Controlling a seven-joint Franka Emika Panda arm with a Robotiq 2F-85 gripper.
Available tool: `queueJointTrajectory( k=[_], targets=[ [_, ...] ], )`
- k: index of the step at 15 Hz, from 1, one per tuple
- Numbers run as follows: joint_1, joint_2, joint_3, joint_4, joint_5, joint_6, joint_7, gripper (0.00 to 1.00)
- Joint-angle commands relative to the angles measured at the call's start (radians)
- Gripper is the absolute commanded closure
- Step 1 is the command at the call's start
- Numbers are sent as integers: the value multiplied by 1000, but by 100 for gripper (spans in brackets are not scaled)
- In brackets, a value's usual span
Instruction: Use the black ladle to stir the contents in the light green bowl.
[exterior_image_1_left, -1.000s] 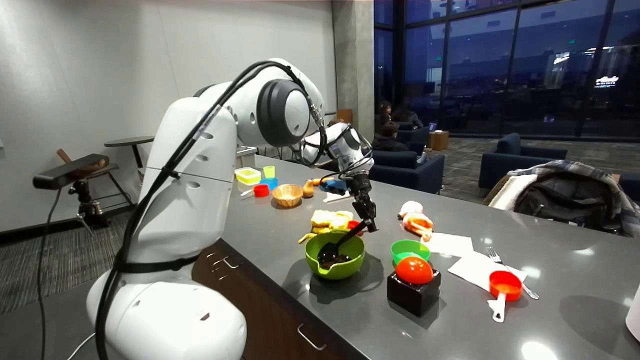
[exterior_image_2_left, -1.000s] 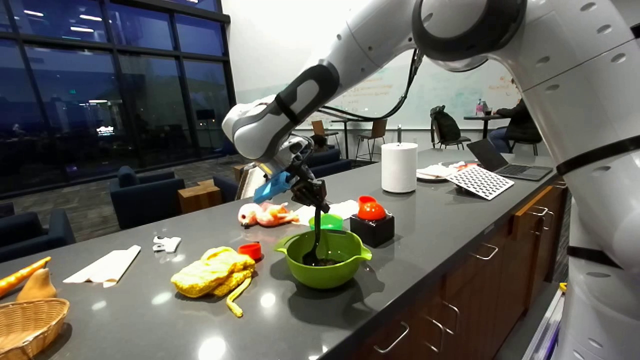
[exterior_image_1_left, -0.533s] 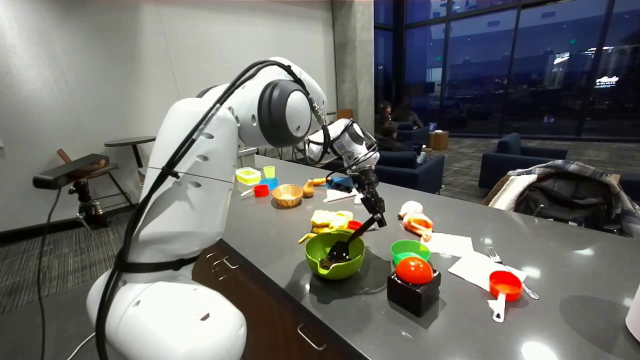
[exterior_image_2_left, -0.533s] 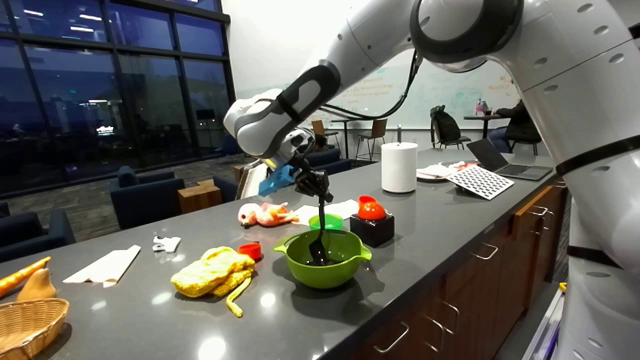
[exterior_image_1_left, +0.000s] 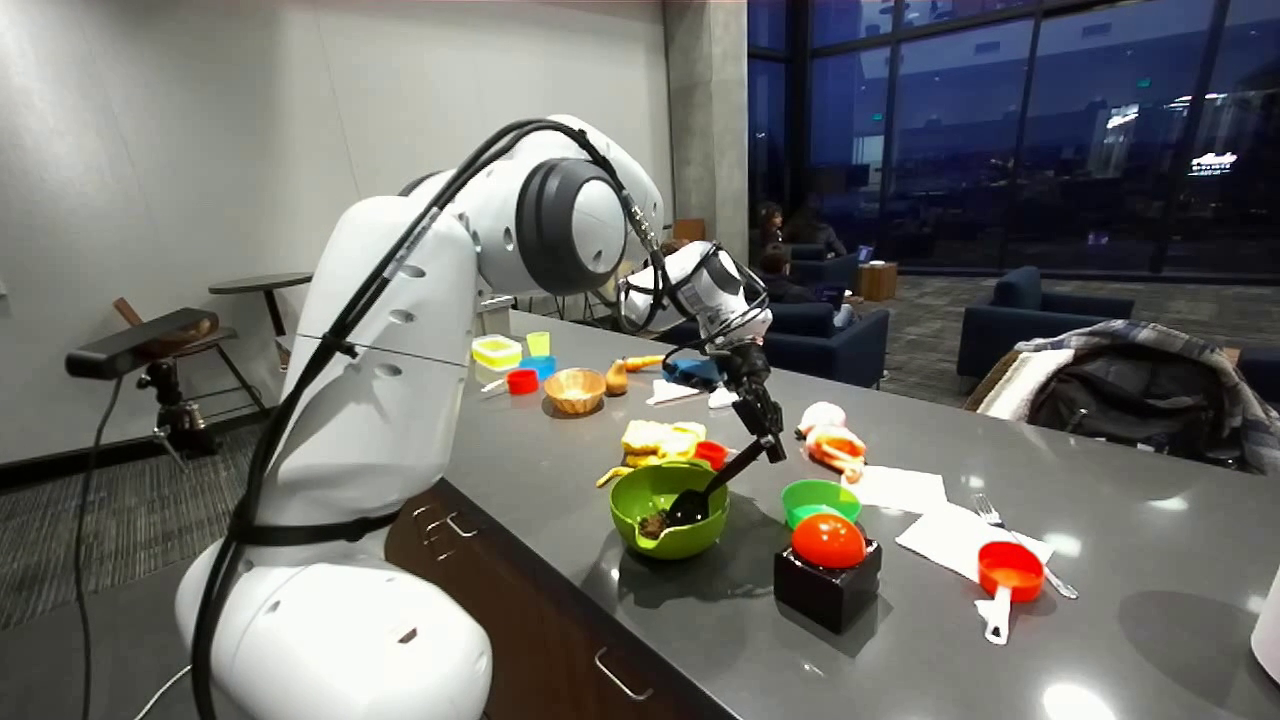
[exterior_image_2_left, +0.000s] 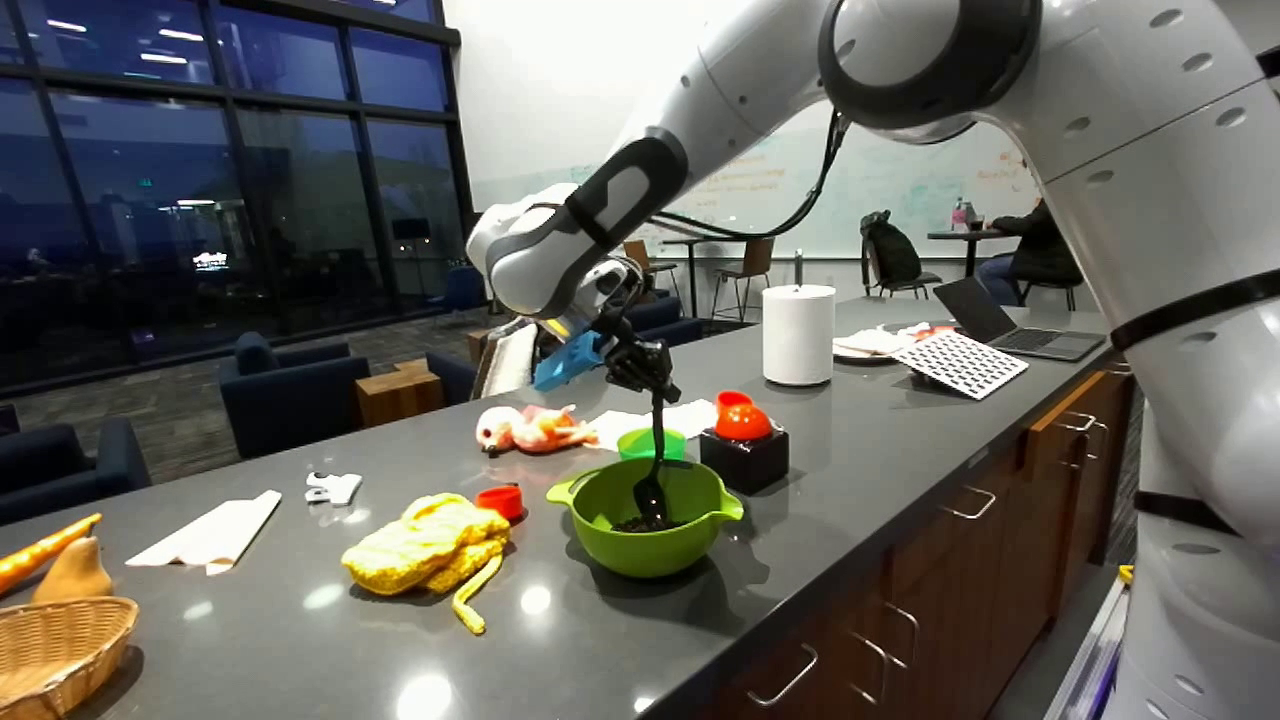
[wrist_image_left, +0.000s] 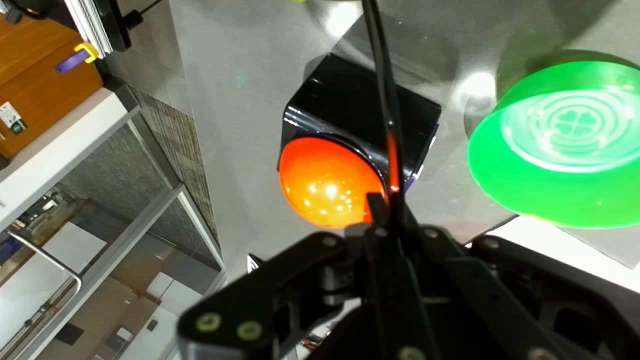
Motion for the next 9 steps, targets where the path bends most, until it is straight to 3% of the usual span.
queueJointTrajectory(
  k=[1,9],
  targets=[
    [-14,-49,-7,-74,-7,25,5,99],
    [-48,-111,-6,-162,36,2,12,99]
  ],
)
